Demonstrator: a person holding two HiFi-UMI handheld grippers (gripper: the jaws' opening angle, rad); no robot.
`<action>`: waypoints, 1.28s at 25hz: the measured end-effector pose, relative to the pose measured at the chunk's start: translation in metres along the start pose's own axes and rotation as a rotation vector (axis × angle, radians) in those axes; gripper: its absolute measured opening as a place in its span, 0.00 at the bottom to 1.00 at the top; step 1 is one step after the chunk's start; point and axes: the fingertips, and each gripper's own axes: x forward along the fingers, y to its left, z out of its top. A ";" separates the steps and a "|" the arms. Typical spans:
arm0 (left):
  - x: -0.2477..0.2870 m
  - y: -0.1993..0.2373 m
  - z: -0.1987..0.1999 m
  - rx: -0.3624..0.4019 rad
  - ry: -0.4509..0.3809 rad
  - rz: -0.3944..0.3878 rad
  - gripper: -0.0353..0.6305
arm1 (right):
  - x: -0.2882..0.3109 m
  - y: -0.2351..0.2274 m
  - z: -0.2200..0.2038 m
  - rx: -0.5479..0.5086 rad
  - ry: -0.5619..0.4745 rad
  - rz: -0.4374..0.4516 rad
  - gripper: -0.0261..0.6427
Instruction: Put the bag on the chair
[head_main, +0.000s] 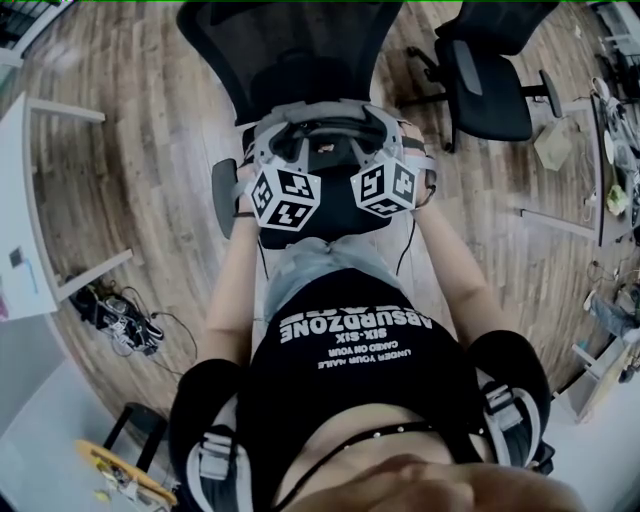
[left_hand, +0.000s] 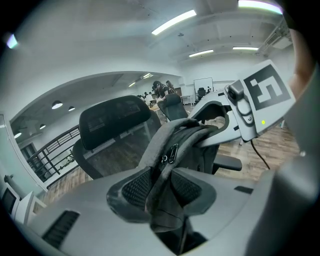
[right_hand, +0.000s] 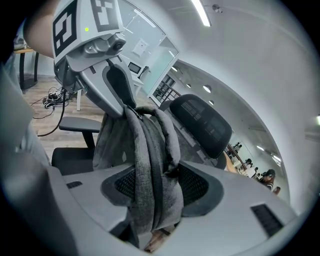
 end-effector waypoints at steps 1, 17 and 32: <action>0.001 0.000 -0.002 -0.002 0.005 -0.003 0.25 | 0.001 0.001 -0.001 -0.001 0.003 0.000 0.38; 0.051 -0.008 -0.031 0.008 0.075 -0.055 0.25 | 0.047 0.018 -0.038 0.028 0.078 0.048 0.38; 0.072 -0.006 -0.045 -0.159 -0.057 -0.015 0.25 | 0.066 0.023 -0.052 0.120 0.035 0.013 0.38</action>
